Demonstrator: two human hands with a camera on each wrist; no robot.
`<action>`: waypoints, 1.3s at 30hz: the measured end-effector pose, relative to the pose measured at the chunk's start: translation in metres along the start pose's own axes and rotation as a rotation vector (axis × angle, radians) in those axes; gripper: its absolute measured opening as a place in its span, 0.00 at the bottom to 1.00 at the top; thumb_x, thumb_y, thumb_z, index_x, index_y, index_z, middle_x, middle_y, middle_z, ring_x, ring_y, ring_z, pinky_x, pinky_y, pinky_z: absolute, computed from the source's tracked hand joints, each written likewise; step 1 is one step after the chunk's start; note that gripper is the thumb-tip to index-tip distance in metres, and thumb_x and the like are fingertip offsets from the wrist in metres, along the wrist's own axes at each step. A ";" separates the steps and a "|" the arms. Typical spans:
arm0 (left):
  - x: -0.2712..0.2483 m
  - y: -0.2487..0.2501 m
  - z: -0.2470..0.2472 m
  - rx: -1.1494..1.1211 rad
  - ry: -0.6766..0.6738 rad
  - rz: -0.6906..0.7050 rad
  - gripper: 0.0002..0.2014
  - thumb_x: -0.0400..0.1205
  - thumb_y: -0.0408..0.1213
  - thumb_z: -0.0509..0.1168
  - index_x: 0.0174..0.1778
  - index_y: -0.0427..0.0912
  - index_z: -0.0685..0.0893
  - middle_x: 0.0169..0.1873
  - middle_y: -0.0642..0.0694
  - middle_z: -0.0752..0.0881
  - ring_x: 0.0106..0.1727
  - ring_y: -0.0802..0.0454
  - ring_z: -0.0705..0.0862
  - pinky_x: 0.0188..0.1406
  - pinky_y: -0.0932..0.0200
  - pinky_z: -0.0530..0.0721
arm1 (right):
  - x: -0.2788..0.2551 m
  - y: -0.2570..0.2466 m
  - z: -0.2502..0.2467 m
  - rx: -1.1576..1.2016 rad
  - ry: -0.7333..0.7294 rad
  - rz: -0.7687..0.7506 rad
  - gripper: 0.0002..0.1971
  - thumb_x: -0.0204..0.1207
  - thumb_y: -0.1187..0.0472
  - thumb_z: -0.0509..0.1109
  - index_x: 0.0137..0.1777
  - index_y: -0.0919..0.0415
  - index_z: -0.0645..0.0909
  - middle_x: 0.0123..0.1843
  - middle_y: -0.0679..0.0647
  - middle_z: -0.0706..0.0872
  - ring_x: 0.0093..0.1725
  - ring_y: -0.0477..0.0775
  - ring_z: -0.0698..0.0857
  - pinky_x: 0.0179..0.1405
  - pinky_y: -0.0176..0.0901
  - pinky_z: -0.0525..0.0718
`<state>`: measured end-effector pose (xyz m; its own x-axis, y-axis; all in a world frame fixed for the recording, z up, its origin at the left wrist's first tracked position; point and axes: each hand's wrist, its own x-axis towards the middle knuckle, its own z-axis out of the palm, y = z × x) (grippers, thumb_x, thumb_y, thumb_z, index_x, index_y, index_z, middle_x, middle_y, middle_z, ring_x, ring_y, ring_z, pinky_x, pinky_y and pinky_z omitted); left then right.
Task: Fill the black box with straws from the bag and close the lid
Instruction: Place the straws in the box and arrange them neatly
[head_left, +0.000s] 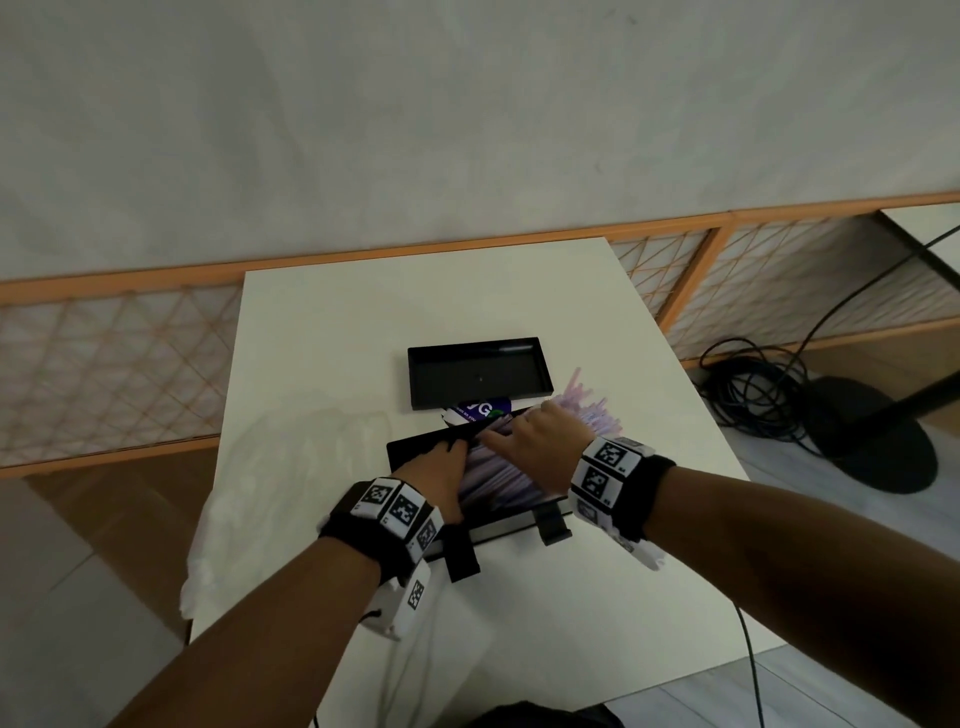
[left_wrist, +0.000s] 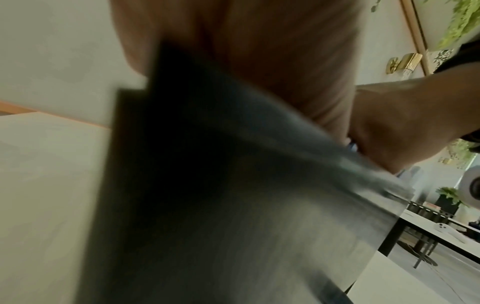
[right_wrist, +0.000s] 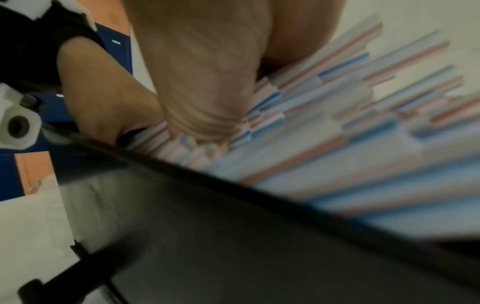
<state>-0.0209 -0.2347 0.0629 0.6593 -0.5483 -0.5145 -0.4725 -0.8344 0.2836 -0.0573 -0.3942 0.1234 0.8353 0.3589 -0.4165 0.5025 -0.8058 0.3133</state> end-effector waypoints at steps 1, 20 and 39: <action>-0.001 0.000 0.000 -0.011 0.005 -0.002 0.39 0.68 0.42 0.74 0.72 0.41 0.62 0.66 0.36 0.73 0.64 0.38 0.79 0.65 0.46 0.79 | 0.000 0.001 0.000 0.002 0.007 -0.011 0.26 0.77 0.65 0.60 0.75 0.59 0.61 0.56 0.61 0.84 0.52 0.64 0.85 0.51 0.55 0.80; -0.021 -0.001 -0.027 -0.072 0.182 0.056 0.33 0.65 0.44 0.75 0.65 0.47 0.70 0.57 0.44 0.82 0.53 0.44 0.83 0.52 0.48 0.83 | -0.010 0.013 0.003 0.150 0.138 0.076 0.31 0.69 0.61 0.69 0.74 0.53 0.66 0.57 0.58 0.84 0.53 0.64 0.85 0.53 0.54 0.77; -0.012 0.004 -0.010 -0.301 0.153 0.079 0.29 0.69 0.37 0.72 0.66 0.44 0.71 0.59 0.42 0.82 0.57 0.45 0.82 0.58 0.53 0.80 | -0.014 0.006 -0.010 0.074 0.047 0.103 0.27 0.67 0.54 0.72 0.66 0.57 0.71 0.64 0.58 0.75 0.61 0.59 0.76 0.53 0.49 0.75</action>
<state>-0.0244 -0.2319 0.0780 0.7183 -0.5950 -0.3605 -0.3468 -0.7555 0.5559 -0.0635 -0.3988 0.1397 0.8920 0.2928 -0.3443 0.3971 -0.8714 0.2879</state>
